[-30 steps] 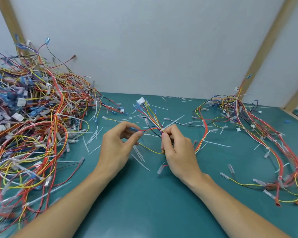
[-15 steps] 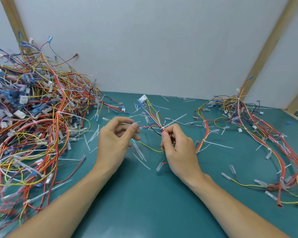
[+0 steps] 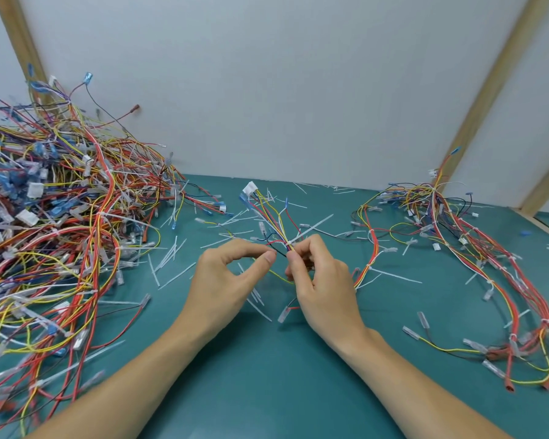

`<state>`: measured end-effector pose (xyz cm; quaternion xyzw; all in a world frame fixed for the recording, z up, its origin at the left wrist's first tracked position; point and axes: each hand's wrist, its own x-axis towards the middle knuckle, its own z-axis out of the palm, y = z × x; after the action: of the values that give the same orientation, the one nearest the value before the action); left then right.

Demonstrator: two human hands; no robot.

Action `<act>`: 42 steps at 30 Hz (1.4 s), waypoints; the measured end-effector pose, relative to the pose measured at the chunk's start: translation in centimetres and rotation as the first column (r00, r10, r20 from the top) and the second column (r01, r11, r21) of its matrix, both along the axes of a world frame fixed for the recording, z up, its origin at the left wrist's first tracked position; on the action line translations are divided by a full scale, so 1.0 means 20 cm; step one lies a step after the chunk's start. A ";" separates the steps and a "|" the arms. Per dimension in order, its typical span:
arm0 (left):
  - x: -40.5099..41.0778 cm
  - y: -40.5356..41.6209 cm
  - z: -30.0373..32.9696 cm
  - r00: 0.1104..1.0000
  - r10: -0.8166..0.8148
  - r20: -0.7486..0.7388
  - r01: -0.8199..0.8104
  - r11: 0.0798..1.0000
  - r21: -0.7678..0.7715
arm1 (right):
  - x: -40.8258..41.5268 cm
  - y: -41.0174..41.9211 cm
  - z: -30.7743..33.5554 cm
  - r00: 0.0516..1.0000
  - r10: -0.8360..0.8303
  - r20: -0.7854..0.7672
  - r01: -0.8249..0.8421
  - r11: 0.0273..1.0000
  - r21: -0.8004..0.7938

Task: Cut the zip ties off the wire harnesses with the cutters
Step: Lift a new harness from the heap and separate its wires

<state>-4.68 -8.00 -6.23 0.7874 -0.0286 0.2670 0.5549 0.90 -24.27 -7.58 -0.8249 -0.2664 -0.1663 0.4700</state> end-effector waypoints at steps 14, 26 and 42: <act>0.02 0.02 -0.01 0.994 0.026 -0.105 -0.046 0.981 -0.191 | -0.08 0.00 0.08 0.980 0.145 0.134 -0.087 0.927 -0.365; 0.06 0.08 0.04 0.964 -0.144 -0.223 -0.046 0.737 -0.674 | -0.04 -0.12 0.15 0.968 -0.129 0.213 0.087 0.977 0.194; 0.07 0.12 0.03 0.942 -0.280 -0.184 0.014 0.581 -0.814 | -0.09 -0.06 0.09 0.986 0.160 0.038 -0.150 0.970 -0.194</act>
<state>-3.32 -5.68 -5.62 0.4778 0.1111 0.0841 0.8674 -0.92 -25.51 -5.80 -0.8380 -0.3572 -0.1250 0.3931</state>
